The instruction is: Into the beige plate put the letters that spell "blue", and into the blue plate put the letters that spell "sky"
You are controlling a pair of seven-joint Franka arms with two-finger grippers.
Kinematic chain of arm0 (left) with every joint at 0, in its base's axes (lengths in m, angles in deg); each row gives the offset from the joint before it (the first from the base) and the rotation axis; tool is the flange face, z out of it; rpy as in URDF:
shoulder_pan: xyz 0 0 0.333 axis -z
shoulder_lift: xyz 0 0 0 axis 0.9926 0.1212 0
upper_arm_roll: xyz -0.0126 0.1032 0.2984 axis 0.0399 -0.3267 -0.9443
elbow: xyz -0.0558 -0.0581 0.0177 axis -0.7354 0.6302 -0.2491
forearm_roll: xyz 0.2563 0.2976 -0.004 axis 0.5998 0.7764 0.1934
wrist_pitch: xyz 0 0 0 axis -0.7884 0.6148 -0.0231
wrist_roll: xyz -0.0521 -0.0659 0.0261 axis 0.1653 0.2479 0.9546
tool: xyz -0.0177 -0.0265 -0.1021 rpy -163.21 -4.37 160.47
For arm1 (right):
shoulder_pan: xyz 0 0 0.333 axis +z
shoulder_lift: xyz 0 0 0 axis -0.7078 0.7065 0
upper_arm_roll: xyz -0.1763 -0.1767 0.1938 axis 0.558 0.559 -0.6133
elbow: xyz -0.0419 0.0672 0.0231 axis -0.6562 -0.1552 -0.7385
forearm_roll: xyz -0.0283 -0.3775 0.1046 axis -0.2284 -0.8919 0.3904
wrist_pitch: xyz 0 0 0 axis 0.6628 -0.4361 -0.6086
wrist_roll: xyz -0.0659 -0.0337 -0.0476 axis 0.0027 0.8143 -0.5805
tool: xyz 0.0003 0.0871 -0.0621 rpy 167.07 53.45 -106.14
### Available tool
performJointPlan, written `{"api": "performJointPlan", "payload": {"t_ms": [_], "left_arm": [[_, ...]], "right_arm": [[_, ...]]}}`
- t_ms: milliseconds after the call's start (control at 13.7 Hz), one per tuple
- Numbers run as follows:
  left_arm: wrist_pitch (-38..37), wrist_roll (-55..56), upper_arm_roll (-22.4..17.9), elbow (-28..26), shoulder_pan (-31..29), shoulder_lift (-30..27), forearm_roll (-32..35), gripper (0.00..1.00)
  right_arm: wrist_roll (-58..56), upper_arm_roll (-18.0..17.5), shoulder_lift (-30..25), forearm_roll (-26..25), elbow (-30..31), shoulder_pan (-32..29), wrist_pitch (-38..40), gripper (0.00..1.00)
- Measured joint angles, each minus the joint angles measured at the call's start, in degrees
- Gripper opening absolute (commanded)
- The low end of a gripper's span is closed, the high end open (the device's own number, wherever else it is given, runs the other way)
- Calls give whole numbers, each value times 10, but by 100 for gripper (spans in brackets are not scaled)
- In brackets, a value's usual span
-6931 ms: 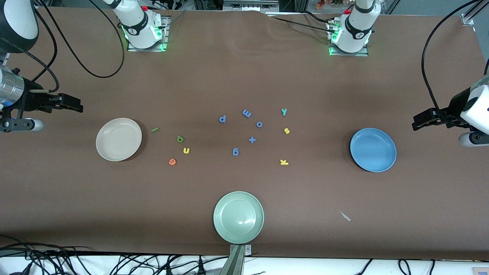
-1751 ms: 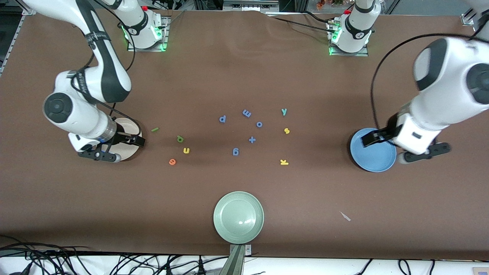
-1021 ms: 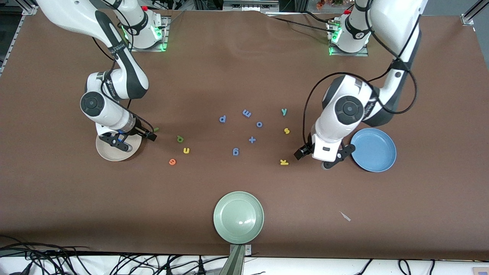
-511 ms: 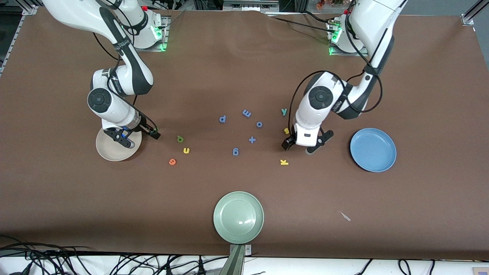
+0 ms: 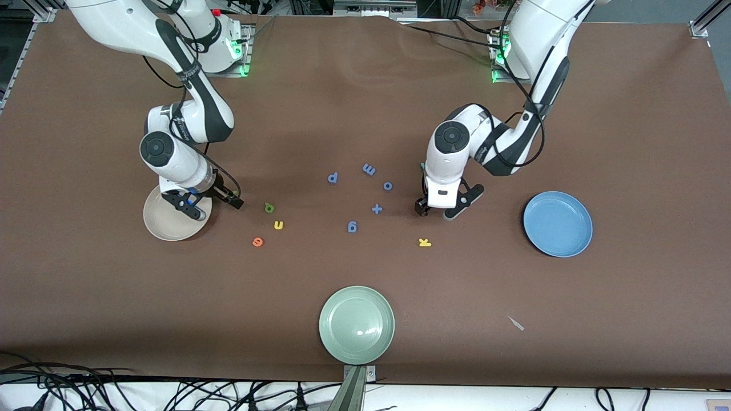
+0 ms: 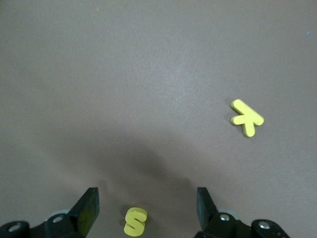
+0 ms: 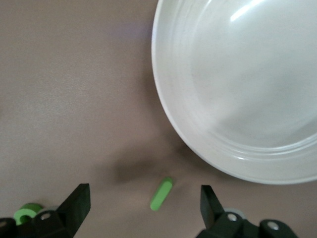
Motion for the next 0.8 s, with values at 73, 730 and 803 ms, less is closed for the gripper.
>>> {"api": "performJointPlan", "payload": {"t_ms": [73,730,803], "left_arm": [[0,0,0,0,0,2,1,83],[2,-13,5,-4,0,14,2,82],[2,-13,8,-5,-1,17,2,81]], "right_arm": [[0,0,6,0,0,0,-8,92],[0,0,13,0,0,1,-15,36],[0,0,13,0,1,1,-15,31]]}}
